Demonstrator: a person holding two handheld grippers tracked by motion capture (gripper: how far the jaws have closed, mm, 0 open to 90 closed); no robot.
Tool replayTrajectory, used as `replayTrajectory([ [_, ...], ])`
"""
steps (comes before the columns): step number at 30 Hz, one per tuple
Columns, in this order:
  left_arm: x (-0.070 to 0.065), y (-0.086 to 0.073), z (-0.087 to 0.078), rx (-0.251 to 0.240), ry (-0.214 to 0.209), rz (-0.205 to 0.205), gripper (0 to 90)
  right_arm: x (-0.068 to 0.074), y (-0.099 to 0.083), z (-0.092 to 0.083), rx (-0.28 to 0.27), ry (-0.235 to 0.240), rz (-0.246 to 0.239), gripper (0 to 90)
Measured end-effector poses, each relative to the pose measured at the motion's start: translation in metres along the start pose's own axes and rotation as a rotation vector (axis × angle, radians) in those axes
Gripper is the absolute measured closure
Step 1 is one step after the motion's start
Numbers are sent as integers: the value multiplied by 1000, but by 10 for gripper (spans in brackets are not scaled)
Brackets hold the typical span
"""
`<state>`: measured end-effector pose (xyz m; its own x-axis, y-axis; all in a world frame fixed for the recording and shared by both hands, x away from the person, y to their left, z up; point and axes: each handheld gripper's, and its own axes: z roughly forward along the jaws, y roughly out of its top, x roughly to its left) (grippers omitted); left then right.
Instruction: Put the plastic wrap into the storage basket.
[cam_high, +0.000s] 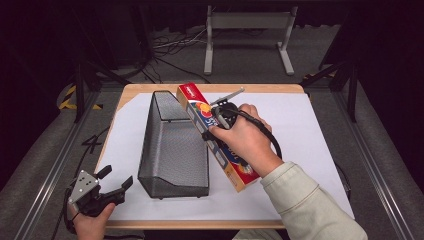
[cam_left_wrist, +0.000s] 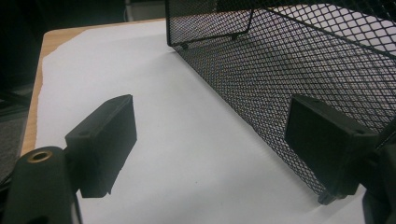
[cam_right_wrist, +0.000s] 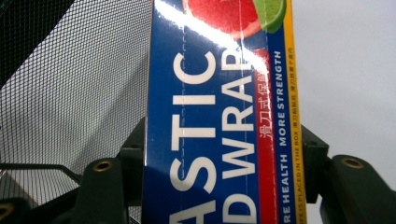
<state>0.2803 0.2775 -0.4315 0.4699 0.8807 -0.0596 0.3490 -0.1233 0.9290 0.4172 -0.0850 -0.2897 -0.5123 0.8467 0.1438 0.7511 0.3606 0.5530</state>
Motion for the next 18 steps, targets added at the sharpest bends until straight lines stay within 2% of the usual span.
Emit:
replayTrajectory([
  [4,0,0,0,-4,4,0,175,8,2,6,-11,10,16,406],
  [13,0,0,-1,-2,6,0,176,20,4,13,7,64,38,405],
  [18,-3,1,0,7,35,19,176,23,5,18,14,69,54,404],
])
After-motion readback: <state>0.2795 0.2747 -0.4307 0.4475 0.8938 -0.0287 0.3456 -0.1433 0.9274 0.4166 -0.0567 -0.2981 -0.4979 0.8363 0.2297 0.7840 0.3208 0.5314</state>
